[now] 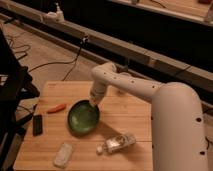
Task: Drag the ceramic bowl in a circle
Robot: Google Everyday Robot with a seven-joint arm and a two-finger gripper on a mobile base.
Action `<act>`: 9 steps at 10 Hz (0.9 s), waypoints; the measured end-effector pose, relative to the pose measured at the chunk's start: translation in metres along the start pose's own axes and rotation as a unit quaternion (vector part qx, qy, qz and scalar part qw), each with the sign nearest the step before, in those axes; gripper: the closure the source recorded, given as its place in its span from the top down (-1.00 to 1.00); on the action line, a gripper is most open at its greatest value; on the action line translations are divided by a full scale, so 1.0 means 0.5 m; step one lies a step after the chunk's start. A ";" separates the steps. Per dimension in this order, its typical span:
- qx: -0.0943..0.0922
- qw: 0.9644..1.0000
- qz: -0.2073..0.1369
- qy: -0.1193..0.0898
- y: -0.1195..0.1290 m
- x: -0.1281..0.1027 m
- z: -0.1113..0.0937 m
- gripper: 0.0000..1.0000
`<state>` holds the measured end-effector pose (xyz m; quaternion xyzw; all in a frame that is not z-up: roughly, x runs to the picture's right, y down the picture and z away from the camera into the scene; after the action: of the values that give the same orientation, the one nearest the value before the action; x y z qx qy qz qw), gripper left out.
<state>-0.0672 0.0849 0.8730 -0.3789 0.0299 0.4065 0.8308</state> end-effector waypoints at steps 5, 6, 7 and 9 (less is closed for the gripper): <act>-0.041 0.993 -0.107 -0.009 0.176 -0.085 0.030 -1.00; -0.053 0.991 -0.120 -0.008 0.201 -0.077 0.036 -1.00; -0.064 0.990 -0.125 -0.006 0.216 -0.056 0.047 -1.00; -0.062 0.992 -0.107 0.003 0.176 -0.004 0.057 -1.00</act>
<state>-0.1377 0.1359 0.8409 -0.4322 -0.0335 0.3146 0.8445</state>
